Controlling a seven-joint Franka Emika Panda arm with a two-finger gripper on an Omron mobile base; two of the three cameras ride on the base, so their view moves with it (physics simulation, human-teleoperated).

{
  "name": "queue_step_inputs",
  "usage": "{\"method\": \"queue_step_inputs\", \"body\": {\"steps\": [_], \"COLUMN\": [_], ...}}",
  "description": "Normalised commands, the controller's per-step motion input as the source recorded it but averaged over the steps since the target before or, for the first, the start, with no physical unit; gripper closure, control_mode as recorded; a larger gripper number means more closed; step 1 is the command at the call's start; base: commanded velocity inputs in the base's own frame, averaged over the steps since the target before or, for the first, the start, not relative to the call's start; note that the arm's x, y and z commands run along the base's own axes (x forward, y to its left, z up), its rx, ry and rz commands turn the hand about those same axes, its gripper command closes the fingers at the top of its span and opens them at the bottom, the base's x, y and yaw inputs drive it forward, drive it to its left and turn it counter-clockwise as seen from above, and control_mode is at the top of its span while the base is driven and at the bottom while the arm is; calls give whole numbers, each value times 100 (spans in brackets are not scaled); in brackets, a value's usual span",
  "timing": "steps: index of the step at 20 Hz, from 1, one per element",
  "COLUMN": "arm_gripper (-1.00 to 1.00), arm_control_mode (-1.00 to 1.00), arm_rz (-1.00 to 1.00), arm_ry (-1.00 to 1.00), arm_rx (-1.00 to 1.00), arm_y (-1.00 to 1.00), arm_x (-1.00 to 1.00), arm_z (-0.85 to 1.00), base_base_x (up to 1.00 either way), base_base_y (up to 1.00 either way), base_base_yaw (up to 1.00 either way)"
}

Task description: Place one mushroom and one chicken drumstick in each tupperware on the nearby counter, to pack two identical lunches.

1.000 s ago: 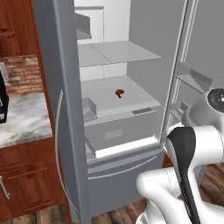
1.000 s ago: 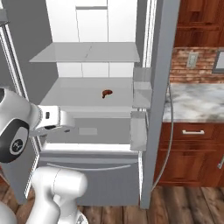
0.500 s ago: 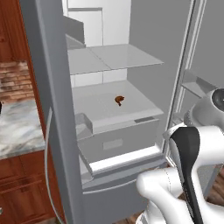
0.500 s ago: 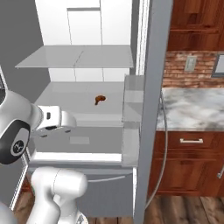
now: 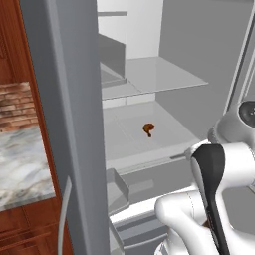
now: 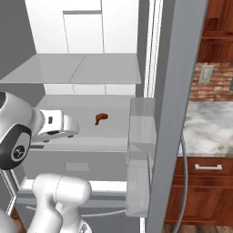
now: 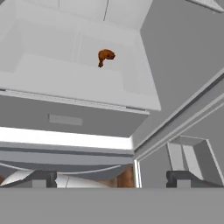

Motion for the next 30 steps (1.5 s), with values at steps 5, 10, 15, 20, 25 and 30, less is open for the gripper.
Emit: {"method": "queue_step_inputs", "body": {"steps": [5,10,15,20,25,30], "arm_gripper": [-100,-100,-100,-100,-100,-100], "arm_control_mode": [-100,-100,-100,-100,-100,-100], "arm_rz": [1,1,1,0,0,0], "arm_ry": [5,2,-7,-20,-10,0], "arm_rx": [0,6,12,15,10,2], "arm_y": [0,0,5,27,35,2], "arm_x": [17,23,30,37,38,60], "arm_z": [-23,-25,-17,-32,-35,-33], "base_base_x": [9,0,0,0,0,0], "base_base_y": [0,0,0,0,0,0], "base_base_yaw": [1,0,0,0,0,0]}}
